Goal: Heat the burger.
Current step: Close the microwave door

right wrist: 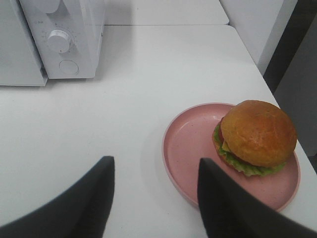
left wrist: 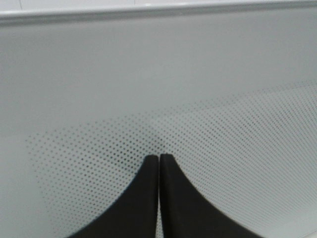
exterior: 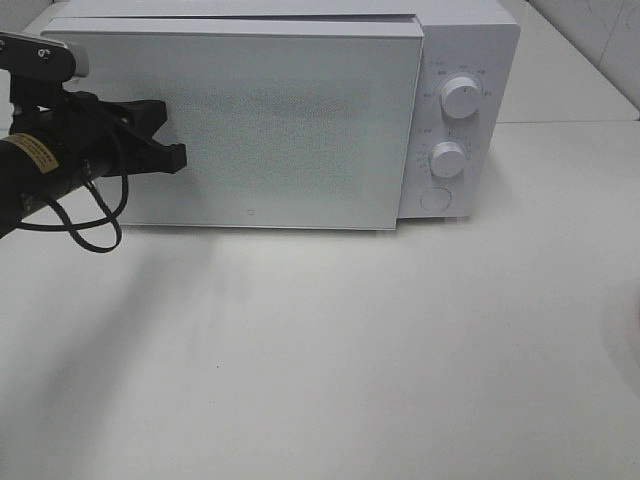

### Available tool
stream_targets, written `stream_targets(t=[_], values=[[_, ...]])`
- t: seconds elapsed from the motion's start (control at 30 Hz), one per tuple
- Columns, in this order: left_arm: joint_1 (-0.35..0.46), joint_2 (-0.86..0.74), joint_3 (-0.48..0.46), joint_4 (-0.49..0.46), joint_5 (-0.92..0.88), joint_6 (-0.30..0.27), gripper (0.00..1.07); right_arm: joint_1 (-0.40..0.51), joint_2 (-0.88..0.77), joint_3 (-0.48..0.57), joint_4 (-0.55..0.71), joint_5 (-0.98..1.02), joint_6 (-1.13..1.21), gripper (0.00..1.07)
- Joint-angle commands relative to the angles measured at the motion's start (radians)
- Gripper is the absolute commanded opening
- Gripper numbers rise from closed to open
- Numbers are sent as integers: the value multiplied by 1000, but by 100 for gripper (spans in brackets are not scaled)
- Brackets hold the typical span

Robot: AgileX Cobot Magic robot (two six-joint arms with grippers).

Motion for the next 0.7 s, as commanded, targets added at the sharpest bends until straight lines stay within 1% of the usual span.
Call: stream_targets(t=[0.03,0.6,0.7], values=[[5,-3,-29,-61,-16,1,1,-4,-30,3,-3,-8,-12,46],[-1,27,-30,-74,-19,2,1,-4,-30,3,-3,-8,-12,46],[-1,27,-47,-80,-11,2,1,-4,-30,3,-3,-8,-12,46]])
